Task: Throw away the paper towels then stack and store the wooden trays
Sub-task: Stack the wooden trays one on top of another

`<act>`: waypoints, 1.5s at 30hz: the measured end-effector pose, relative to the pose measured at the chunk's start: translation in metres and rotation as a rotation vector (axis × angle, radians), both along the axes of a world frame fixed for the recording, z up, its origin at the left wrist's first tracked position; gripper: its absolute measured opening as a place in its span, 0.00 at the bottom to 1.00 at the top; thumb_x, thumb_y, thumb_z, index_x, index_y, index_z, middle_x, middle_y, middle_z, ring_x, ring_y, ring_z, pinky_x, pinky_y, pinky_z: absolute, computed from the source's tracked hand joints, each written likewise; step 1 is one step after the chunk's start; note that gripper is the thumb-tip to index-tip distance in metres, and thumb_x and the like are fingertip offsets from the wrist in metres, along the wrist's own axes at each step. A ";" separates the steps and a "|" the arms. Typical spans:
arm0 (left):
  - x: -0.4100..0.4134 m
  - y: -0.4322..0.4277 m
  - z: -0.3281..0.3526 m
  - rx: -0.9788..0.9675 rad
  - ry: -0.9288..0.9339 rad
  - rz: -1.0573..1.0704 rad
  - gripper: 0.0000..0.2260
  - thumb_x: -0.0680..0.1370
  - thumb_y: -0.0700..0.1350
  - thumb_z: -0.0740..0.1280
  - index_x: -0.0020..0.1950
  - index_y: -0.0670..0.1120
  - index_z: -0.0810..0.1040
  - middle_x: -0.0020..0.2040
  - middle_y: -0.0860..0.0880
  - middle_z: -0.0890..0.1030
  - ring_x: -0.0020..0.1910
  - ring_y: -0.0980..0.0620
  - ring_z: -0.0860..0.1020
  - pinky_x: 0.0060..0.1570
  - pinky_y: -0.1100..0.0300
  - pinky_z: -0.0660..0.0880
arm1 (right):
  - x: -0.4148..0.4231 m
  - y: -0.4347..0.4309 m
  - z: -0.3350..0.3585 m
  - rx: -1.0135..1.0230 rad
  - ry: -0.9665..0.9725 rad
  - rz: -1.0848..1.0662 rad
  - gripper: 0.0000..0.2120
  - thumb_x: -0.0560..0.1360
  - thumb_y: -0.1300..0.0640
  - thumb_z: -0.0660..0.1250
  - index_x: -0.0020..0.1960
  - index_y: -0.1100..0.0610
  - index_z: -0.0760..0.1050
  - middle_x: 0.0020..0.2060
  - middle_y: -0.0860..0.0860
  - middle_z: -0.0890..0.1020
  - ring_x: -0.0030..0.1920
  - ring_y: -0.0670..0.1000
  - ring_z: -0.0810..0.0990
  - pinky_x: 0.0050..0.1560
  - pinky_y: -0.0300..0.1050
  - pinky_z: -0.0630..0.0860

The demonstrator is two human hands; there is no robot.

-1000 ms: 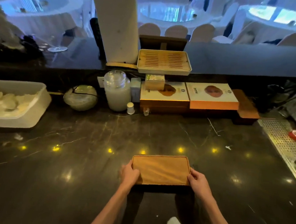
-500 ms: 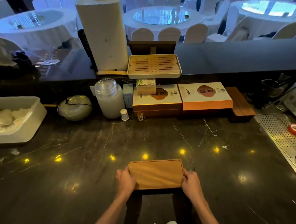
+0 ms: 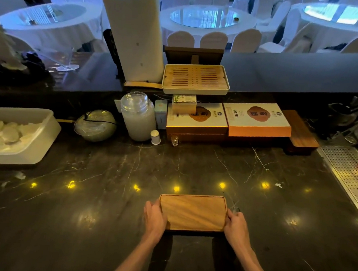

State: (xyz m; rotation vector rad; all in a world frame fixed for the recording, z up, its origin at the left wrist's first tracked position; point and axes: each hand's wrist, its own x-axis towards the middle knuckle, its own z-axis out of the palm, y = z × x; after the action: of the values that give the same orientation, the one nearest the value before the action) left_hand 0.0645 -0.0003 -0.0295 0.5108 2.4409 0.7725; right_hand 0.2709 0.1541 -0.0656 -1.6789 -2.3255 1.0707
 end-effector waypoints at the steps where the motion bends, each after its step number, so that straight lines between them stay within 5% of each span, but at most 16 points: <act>1: 0.000 -0.001 -0.001 0.001 0.006 -0.009 0.13 0.78 0.44 0.65 0.63 0.46 0.73 0.54 0.50 0.67 0.54 0.53 0.68 0.59 0.57 0.71 | 0.001 0.000 -0.002 0.000 0.005 0.001 0.15 0.79 0.57 0.62 0.65 0.52 0.74 0.45 0.45 0.69 0.45 0.44 0.72 0.45 0.38 0.70; 5: -0.002 -0.001 -0.004 0.036 -0.022 0.031 0.18 0.79 0.44 0.64 0.69 0.44 0.70 0.59 0.47 0.70 0.59 0.51 0.71 0.63 0.53 0.72 | 0.003 -0.002 -0.006 -0.050 0.088 -0.036 0.18 0.80 0.56 0.61 0.69 0.54 0.71 0.51 0.47 0.73 0.51 0.45 0.74 0.53 0.42 0.74; 8: -0.001 0.002 -0.003 0.055 -0.134 0.120 0.25 0.82 0.45 0.59 0.77 0.45 0.57 0.73 0.45 0.66 0.73 0.45 0.65 0.71 0.46 0.64 | 0.002 0.000 -0.005 -0.163 0.269 -0.159 0.22 0.81 0.53 0.59 0.74 0.53 0.64 0.69 0.52 0.71 0.69 0.52 0.70 0.68 0.53 0.68; 11: 0.002 0.002 -0.006 0.102 -0.203 0.085 0.21 0.83 0.45 0.56 0.76 0.45 0.60 0.67 0.47 0.72 0.67 0.48 0.71 0.66 0.51 0.68 | -0.002 0.004 0.000 -0.330 0.410 -0.223 0.25 0.81 0.48 0.57 0.77 0.49 0.58 0.75 0.50 0.64 0.74 0.54 0.63 0.70 0.54 0.63; 13: 0.003 -0.001 -0.006 0.150 -0.217 0.042 0.17 0.83 0.43 0.55 0.72 0.45 0.66 0.57 0.51 0.76 0.56 0.55 0.74 0.57 0.58 0.71 | -0.005 0.004 0.000 -0.409 0.417 -0.224 0.26 0.81 0.45 0.56 0.77 0.47 0.56 0.76 0.51 0.61 0.74 0.55 0.61 0.71 0.56 0.61; 19: 0.005 -0.008 -0.007 0.204 -0.226 0.091 0.17 0.82 0.38 0.56 0.72 0.45 0.68 0.57 0.48 0.78 0.47 0.59 0.76 0.39 0.68 0.73 | -0.010 -0.005 -0.003 -0.481 0.452 -0.212 0.27 0.81 0.44 0.54 0.78 0.45 0.52 0.76 0.53 0.59 0.74 0.56 0.60 0.70 0.55 0.60; 29: 0.004 -0.009 -0.003 0.193 -0.248 0.099 0.17 0.81 0.37 0.60 0.70 0.44 0.71 0.57 0.48 0.79 0.53 0.56 0.77 0.48 0.64 0.75 | -0.013 -0.009 0.000 -0.495 0.511 -0.219 0.28 0.81 0.49 0.58 0.78 0.48 0.54 0.75 0.53 0.62 0.73 0.56 0.63 0.68 0.54 0.64; 37: 0.001 -0.012 0.000 0.205 -0.285 0.103 0.17 0.79 0.37 0.62 0.68 0.44 0.72 0.46 0.58 0.76 0.45 0.61 0.76 0.39 0.68 0.73 | -0.013 -0.009 0.000 -0.477 0.485 -0.199 0.28 0.81 0.49 0.58 0.78 0.48 0.54 0.74 0.53 0.63 0.72 0.56 0.65 0.67 0.53 0.65; 45: -0.023 -0.003 0.015 0.127 -0.493 0.078 0.24 0.80 0.39 0.61 0.75 0.42 0.61 0.70 0.43 0.70 0.68 0.45 0.70 0.69 0.46 0.69 | -0.008 0.003 -0.001 -0.465 0.465 -0.255 0.27 0.80 0.42 0.54 0.77 0.44 0.53 0.77 0.51 0.58 0.75 0.57 0.59 0.71 0.58 0.59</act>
State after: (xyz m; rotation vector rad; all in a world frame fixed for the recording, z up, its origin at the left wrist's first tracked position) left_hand 0.0415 -0.0036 -0.0148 0.2340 1.9721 0.9619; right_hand 0.2631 0.1575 -0.0671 -1.5654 -1.6141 1.8036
